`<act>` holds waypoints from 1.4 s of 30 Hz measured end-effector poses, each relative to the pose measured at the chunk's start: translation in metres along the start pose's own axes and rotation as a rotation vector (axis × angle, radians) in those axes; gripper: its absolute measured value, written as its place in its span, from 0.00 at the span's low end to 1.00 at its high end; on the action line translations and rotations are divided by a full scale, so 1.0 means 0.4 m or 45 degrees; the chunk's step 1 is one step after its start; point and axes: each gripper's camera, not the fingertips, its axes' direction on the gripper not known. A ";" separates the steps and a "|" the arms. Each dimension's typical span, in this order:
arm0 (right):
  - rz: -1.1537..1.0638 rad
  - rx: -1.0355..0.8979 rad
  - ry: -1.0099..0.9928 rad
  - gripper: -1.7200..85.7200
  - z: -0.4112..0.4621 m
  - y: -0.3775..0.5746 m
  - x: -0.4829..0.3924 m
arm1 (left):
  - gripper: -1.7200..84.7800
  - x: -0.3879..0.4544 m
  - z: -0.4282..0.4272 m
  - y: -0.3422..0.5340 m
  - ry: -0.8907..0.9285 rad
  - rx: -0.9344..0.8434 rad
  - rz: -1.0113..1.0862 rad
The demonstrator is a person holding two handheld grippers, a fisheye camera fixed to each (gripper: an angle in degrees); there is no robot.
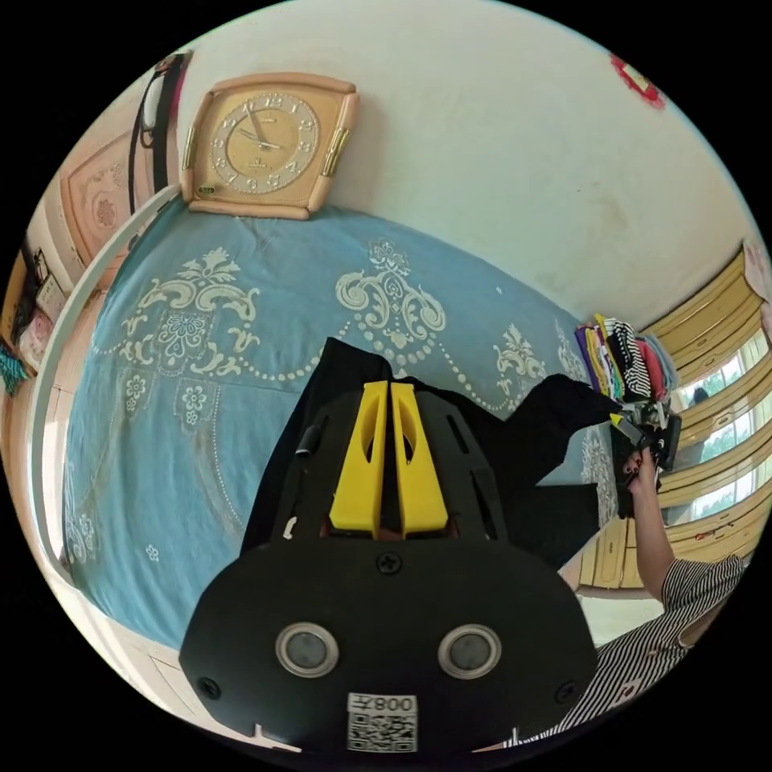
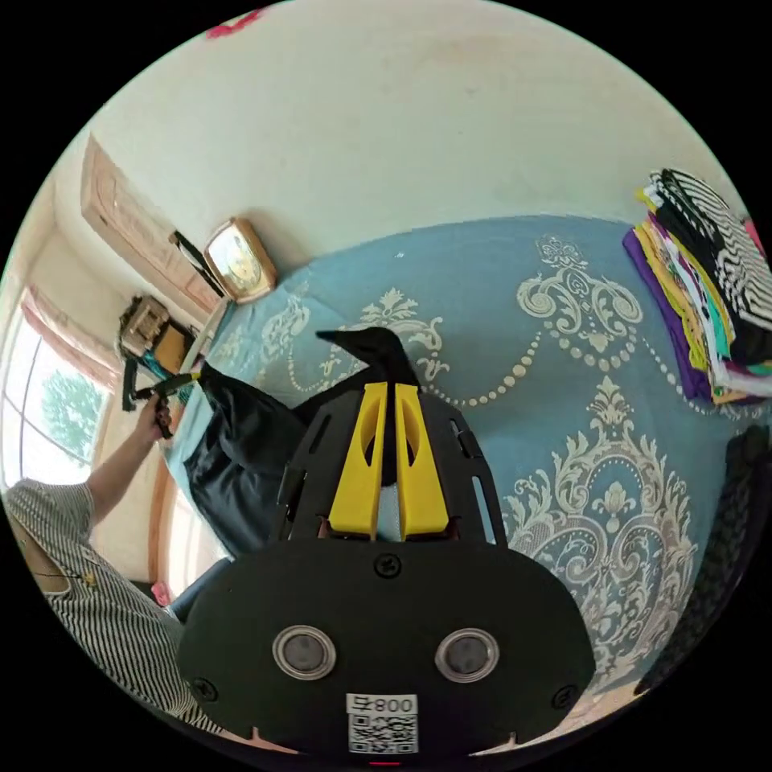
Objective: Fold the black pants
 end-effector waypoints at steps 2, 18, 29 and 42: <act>0.133 0.144 -0.158 0.04 -0.105 0.037 0.050 | 0.03 -0.004 -0.122 0.049 0.045 0.107 -0.050; 0.737 0.559 -0.598 0.04 -0.349 0.125 0.220 | 0.03 -0.065 -0.349 0.070 0.112 0.202 -0.363; 0.769 0.232 -0.304 0.07 -0.196 0.025 0.289 | 0.09 -0.041 -0.346 0.126 -0.008 -0.040 -0.215; 0.782 -0.202 0.237 0.11 -0.280 0.354 0.198 | 0.17 -0.169 -0.528 0.490 -0.094 -0.336 -0.439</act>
